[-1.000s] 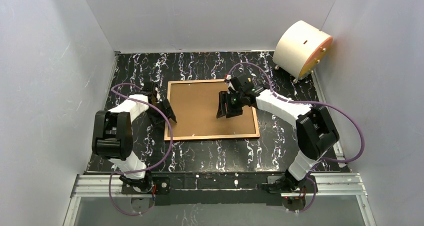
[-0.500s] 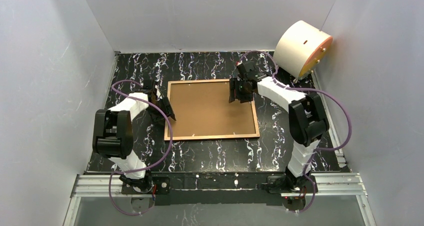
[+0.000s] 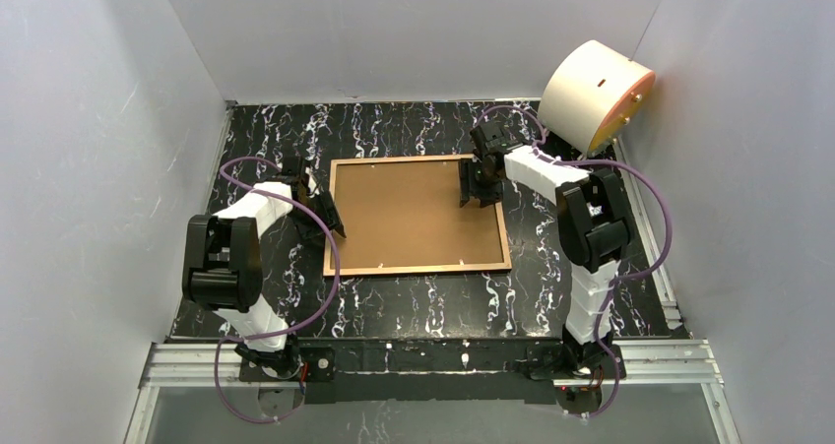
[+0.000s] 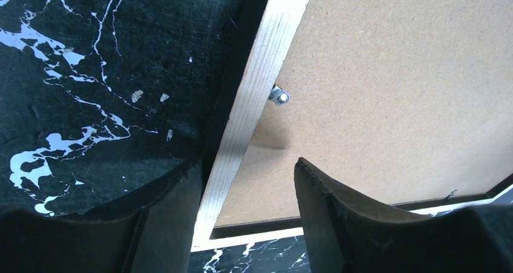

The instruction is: Put the photo into the frame

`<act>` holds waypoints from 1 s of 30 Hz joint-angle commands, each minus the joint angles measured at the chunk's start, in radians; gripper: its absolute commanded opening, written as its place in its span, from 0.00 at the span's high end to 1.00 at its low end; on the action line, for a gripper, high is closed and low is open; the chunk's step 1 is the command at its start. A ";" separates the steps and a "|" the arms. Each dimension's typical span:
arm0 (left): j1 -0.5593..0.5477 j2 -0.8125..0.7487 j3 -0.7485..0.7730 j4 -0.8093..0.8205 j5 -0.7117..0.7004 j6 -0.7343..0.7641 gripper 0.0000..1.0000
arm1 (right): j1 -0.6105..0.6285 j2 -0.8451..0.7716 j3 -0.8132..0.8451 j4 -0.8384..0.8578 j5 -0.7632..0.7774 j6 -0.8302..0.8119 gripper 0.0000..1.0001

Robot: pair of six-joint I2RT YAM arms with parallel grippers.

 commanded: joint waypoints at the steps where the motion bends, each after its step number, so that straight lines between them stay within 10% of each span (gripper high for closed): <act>1: 0.002 0.009 0.022 -0.040 -0.012 0.013 0.46 | -0.016 0.034 0.047 -0.003 0.014 -0.011 0.37; 30: 0.004 -0.002 0.018 -0.053 -0.039 0.024 0.47 | -0.054 0.075 0.069 -0.019 0.151 -0.035 0.45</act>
